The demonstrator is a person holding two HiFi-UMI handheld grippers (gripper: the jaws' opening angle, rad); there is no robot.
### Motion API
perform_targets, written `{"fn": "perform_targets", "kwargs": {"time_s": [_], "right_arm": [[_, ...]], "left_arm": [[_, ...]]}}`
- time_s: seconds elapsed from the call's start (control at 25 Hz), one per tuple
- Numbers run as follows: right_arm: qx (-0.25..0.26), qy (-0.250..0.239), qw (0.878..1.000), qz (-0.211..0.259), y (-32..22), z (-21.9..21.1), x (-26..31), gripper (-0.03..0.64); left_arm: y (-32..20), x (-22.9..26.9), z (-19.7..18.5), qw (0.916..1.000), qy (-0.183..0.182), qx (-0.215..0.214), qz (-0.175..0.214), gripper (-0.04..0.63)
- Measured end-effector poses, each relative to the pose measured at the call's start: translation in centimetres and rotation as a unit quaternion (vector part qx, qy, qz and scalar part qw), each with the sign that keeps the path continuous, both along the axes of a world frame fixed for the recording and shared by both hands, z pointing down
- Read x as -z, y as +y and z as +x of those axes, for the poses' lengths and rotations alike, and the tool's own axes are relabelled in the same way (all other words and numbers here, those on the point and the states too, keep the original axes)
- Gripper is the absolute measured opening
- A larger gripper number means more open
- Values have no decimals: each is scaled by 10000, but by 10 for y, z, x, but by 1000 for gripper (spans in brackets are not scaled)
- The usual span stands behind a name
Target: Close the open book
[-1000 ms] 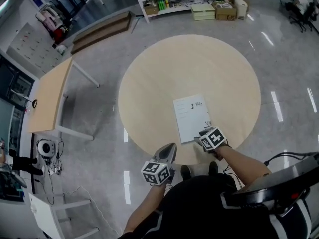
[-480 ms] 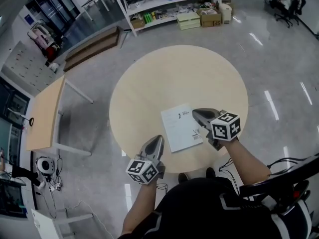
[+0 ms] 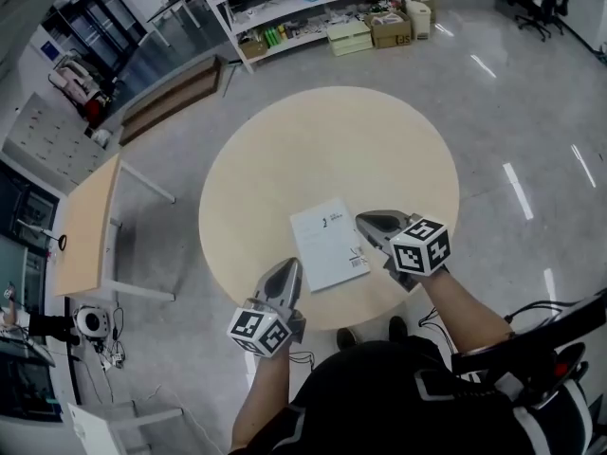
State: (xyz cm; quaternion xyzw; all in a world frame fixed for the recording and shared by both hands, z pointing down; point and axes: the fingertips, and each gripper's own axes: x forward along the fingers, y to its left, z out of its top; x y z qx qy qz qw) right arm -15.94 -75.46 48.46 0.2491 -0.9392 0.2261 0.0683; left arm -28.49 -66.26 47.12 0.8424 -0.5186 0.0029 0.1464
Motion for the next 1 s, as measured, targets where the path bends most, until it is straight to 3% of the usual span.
{"fn": "perform_targets", "kwargs": {"time_s": [0.32,0.56,0.76,1.0], "right_arm": [[103,-50,9999,-57,7,38,-1,-2],[175,-182,9996,134,31,39,8,-2],[149,-179,9991,361,85,28,25,0],[-87,-171,9989,432,192,4,31,-2]], "left_arm": [[17,9,31,9996,-152,217,-71,-9],[45,15,41,9995,-189,194,185,-9],[97,26,37,9991,-195,182,318,-9],[201,23,17,9992,-94,-100,371,-9]]}}
